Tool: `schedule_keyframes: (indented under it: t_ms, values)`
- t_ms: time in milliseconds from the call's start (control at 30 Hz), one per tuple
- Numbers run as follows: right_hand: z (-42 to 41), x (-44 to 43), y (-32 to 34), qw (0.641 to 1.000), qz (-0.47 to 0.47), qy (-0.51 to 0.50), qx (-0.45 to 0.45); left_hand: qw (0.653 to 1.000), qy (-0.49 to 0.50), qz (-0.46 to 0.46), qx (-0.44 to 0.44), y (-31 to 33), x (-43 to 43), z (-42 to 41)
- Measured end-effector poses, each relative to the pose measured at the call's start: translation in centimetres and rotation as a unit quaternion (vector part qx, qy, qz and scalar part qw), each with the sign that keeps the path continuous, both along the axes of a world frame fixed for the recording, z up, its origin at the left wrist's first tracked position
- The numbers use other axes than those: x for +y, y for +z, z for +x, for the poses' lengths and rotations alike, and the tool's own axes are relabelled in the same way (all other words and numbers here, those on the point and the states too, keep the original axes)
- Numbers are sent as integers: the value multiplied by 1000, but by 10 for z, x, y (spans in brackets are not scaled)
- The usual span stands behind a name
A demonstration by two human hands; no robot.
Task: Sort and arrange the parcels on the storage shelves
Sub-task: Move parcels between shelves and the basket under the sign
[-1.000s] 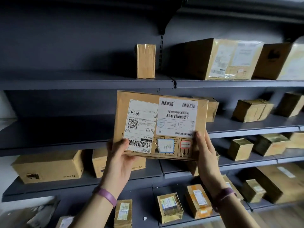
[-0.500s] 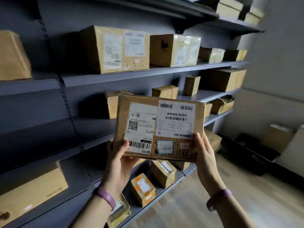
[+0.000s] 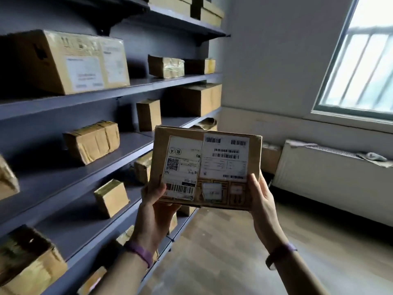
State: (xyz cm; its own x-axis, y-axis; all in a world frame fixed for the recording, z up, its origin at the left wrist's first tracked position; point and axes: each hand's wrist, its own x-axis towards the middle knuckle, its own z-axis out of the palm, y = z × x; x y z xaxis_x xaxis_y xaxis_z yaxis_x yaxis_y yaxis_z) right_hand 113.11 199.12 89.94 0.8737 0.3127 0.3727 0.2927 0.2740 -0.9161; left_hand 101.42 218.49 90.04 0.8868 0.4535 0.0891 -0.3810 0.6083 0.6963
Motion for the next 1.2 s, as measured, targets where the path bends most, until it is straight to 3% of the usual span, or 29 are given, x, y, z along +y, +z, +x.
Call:
schedule_keyframes:
  t_ms: [400, 833, 1200]
  values:
    - [189, -36, -20, 996, 5, -90, -9, 992, -122, -32, 2, -23, -9, 234]
    - [484, -11, -23, 987, 0, -159, -26, 976, -209, -52, 35, -38, 30, 570]
    - [718, -41, -50, 978, -20, -205, -17, 970, -193, -59, 134, -57, 4, 813]
